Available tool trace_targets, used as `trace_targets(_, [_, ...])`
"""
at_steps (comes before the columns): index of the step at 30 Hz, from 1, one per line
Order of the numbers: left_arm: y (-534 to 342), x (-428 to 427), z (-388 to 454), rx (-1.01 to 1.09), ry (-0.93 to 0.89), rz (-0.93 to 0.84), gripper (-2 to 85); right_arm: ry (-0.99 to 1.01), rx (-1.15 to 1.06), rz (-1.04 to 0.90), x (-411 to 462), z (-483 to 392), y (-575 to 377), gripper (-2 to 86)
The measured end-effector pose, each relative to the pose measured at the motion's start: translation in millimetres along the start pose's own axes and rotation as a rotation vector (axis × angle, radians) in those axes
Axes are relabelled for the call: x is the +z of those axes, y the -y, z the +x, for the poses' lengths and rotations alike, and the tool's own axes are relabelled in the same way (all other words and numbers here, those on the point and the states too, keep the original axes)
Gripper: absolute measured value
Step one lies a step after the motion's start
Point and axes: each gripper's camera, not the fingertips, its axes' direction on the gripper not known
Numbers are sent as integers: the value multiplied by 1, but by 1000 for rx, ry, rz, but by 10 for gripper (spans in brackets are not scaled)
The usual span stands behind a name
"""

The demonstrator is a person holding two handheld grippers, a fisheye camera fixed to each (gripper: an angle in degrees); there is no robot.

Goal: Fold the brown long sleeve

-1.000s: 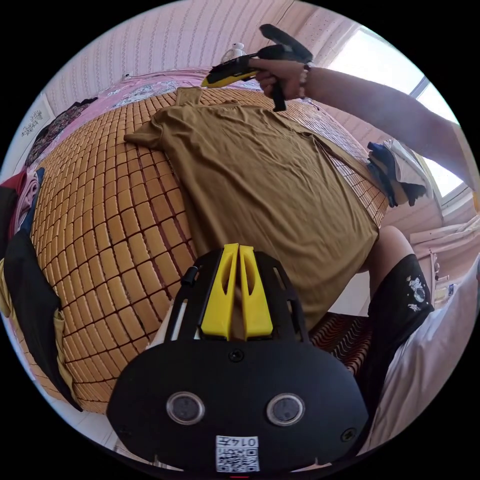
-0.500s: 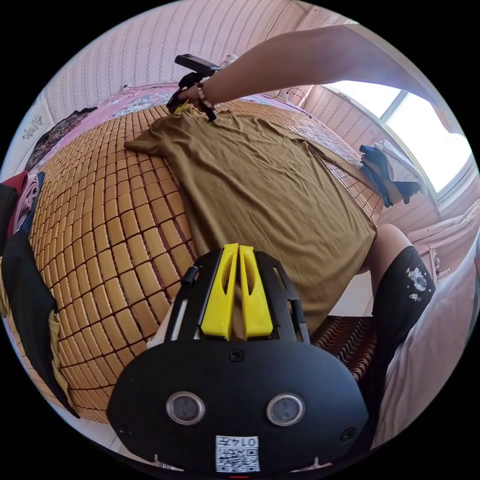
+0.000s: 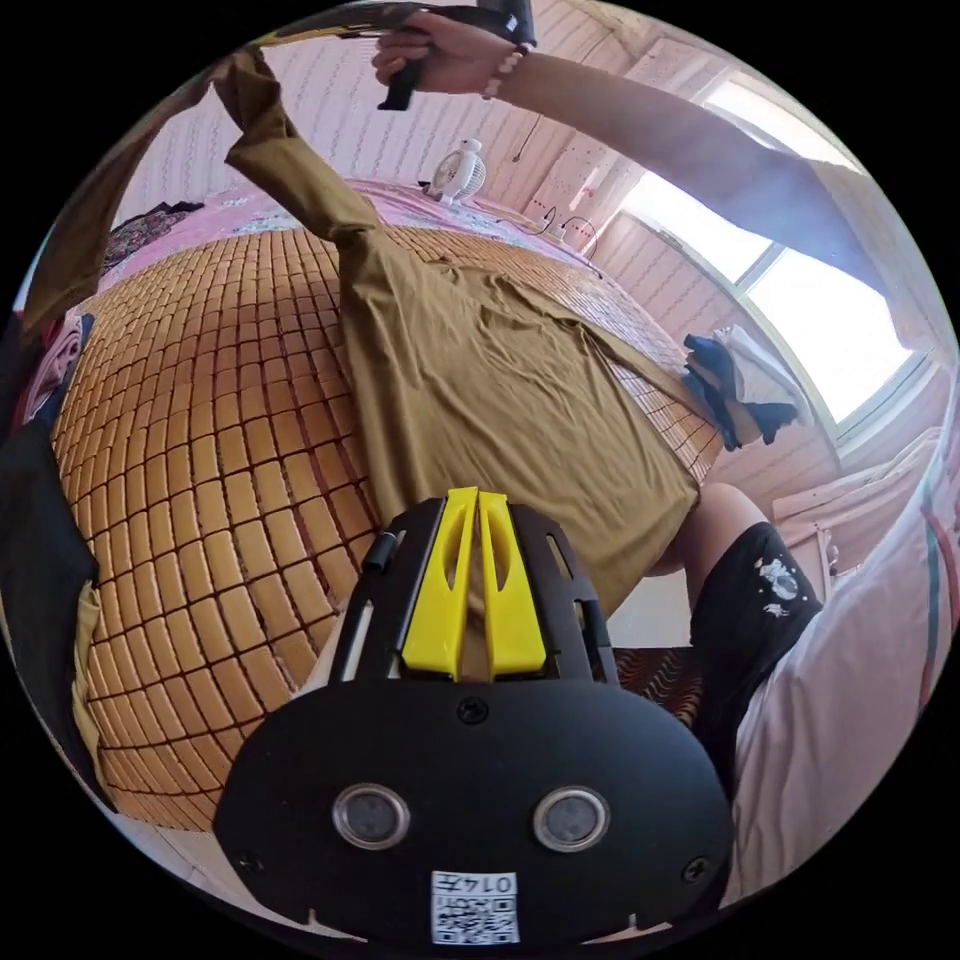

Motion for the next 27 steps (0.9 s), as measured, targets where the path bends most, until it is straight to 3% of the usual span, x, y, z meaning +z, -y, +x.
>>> trace_targets(2, [-17,-28,0,-24,20,36,-10,-30,17,-43,3,-4,-1,50])
trace_targets(6, [-48,-70,-11,-112,78,88,-9,-115,257,-139,13,10,-35,72])
trace_targets(12, [-101,-137,-43,-272,374,131,17,-212,434,-449,74,8,-87,101])
trace_targets(17, [-120,-146,-74,-293,605,41,59,-279,457,-576,132,0,-98,114])
trace_targets(20, [-115,-126,-93,-254,606,-84,68,-320,460,-745,166,-3,-108,83])
trace_targets(24, [-114,-121,-103,-249,554,-105,38,-323,418,-716,164,-9,-96,5])
trace_targets(27, [-113,-131,-101,-253,576,-142,-1,-386,372,-622,144,-12,-85,-5])
